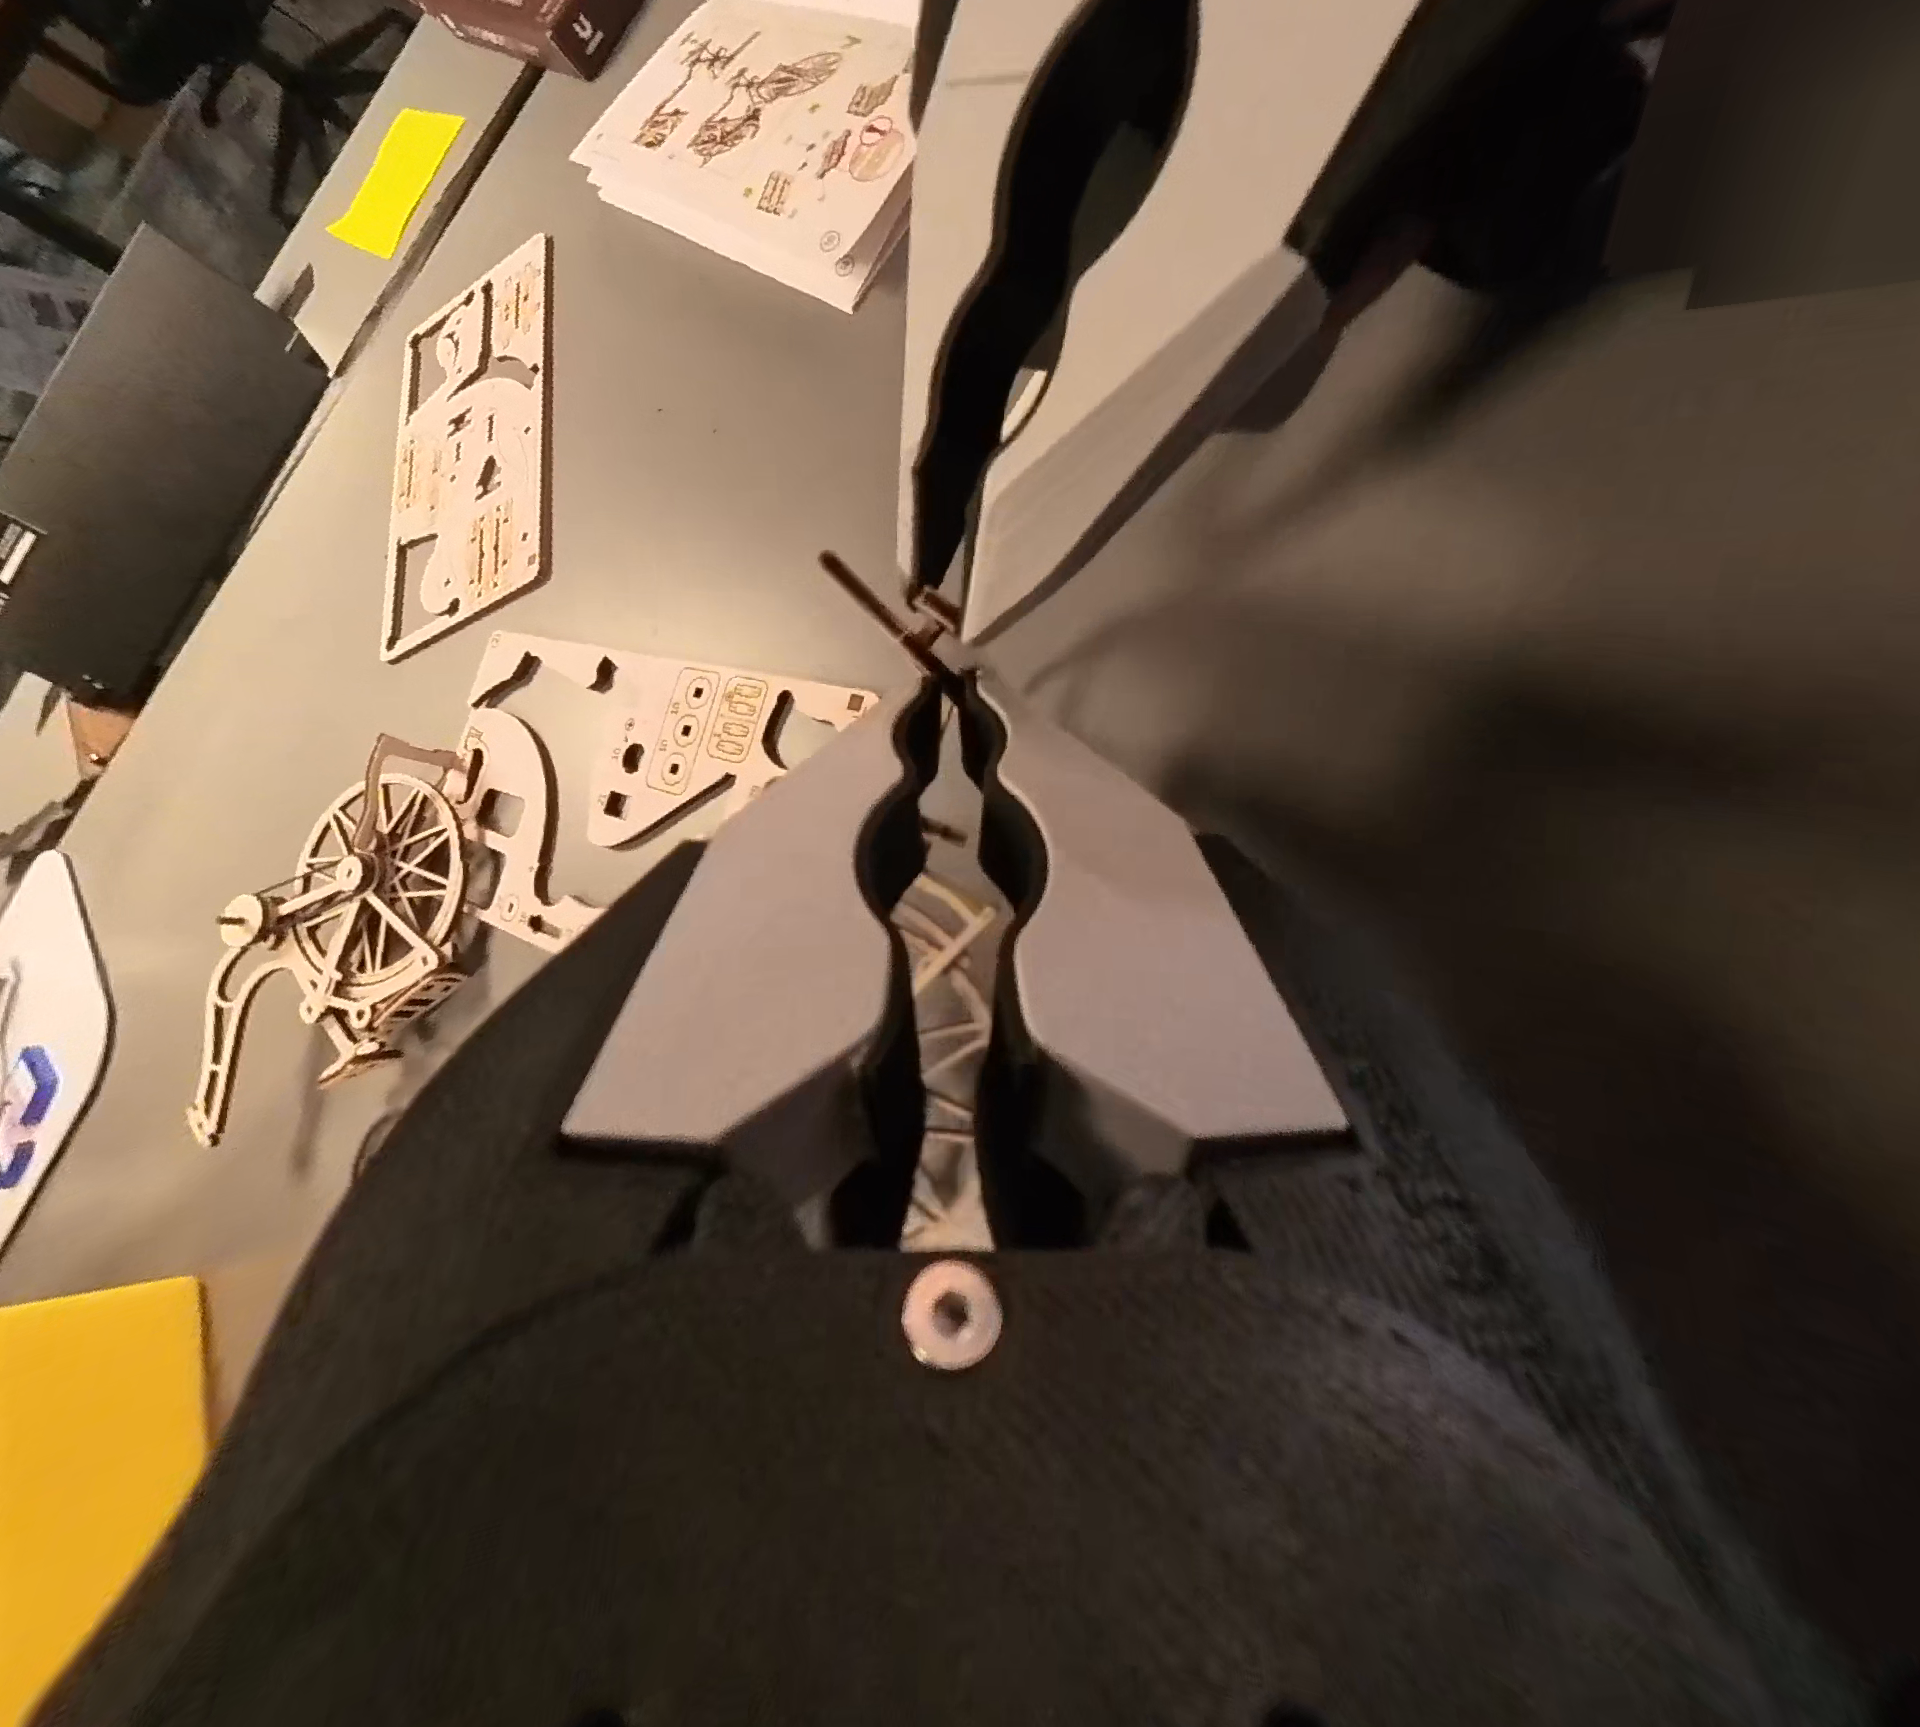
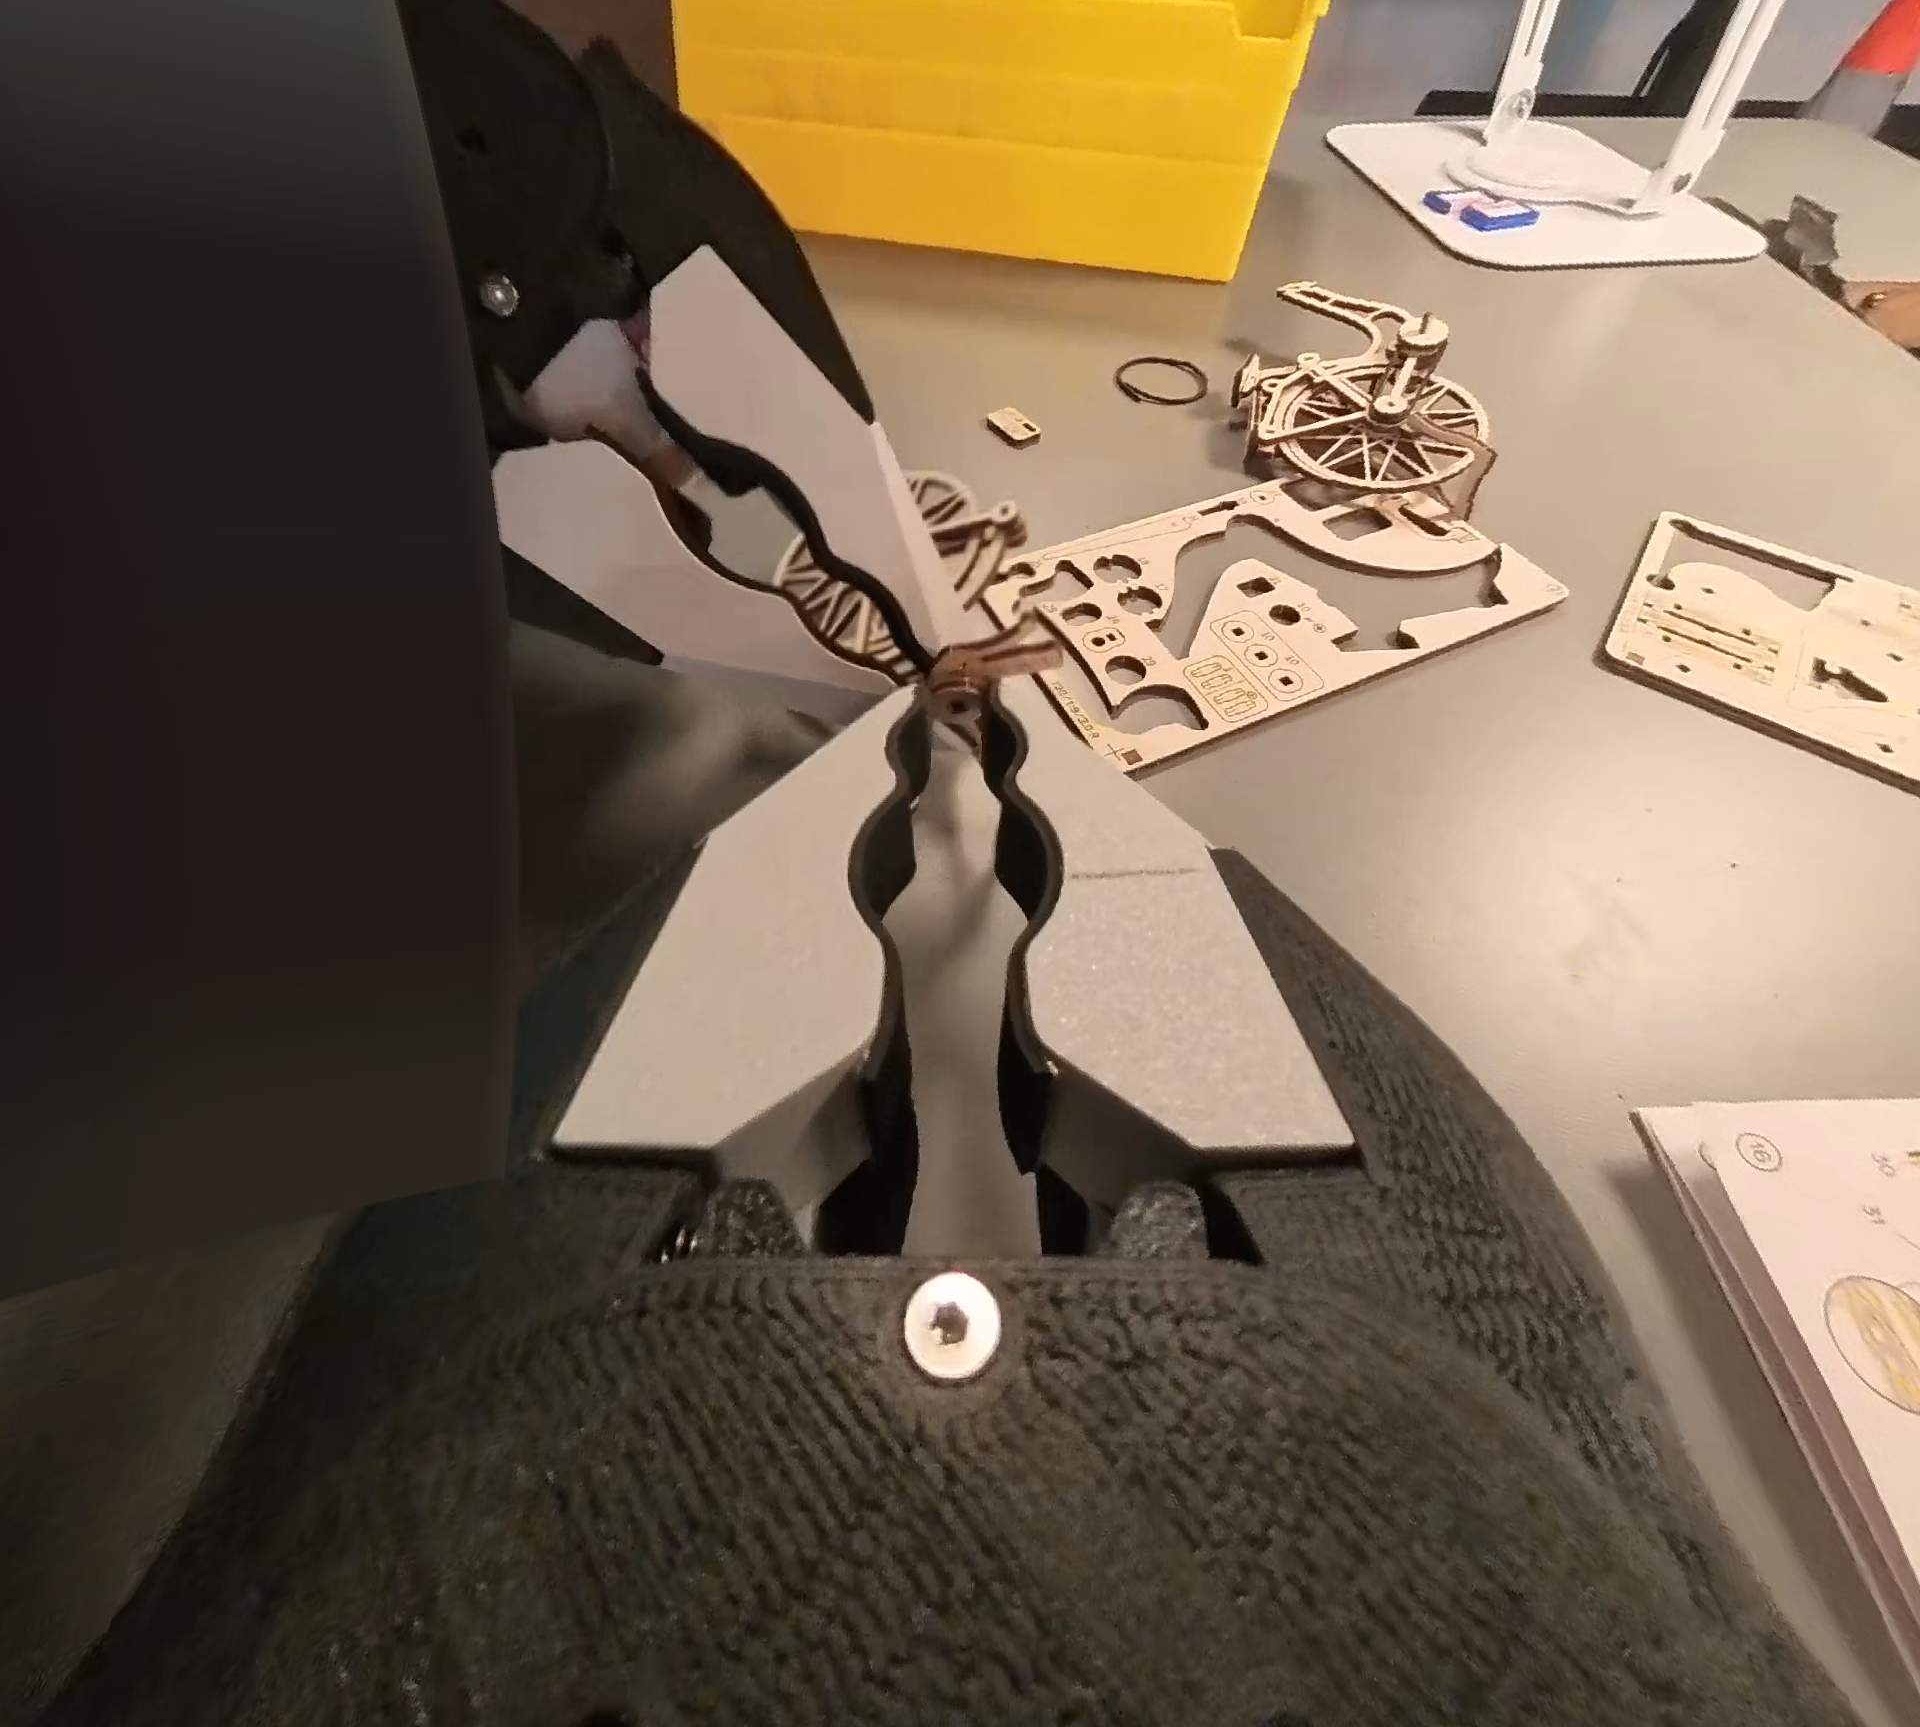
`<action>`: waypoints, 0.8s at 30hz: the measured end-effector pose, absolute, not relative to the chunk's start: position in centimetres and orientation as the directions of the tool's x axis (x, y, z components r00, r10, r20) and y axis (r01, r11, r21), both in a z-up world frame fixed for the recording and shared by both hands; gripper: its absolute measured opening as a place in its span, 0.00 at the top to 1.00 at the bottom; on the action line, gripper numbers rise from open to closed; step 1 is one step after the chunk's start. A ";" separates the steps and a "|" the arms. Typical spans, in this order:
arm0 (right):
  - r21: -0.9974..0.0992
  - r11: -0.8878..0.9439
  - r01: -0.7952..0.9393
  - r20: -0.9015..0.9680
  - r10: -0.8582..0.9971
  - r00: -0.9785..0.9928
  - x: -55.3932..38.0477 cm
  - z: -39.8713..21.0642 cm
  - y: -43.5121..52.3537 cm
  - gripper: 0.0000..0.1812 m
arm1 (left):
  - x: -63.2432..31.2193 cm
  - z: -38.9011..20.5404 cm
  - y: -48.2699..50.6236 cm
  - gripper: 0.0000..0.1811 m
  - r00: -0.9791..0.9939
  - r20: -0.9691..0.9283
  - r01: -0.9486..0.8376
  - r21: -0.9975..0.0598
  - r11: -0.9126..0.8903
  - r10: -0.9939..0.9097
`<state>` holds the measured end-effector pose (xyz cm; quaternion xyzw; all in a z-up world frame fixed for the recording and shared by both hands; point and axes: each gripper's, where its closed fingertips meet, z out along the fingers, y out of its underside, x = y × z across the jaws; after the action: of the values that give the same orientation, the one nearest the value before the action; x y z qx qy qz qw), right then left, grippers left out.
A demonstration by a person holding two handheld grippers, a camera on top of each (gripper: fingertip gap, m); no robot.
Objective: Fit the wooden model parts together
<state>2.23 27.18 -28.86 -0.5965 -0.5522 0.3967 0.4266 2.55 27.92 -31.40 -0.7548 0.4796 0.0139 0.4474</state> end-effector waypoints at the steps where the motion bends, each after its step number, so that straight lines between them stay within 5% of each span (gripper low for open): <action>1: -0.946 -0.016 0.324 0.006 0.998 0.067 2.3 -28.9 27.1 0.96 | 2.5 -31.4 27.9 0.99 0.532 -0.452 -0.742 -0.656 -0.138 -0.716; 24: -0.943 0.030 0.332 0.055 0.996 0.066 2.2 -29.0 27.0 0.96 | 2.5 -31.5 27.8 0.99 0.503 -0.473 -0.778 -0.613 -0.140 -0.723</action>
<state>2.24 27.01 -28.96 -0.5843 -0.5684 0.3790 0.4380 2.50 27.76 -31.52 -0.7543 0.4976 0.0319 0.4271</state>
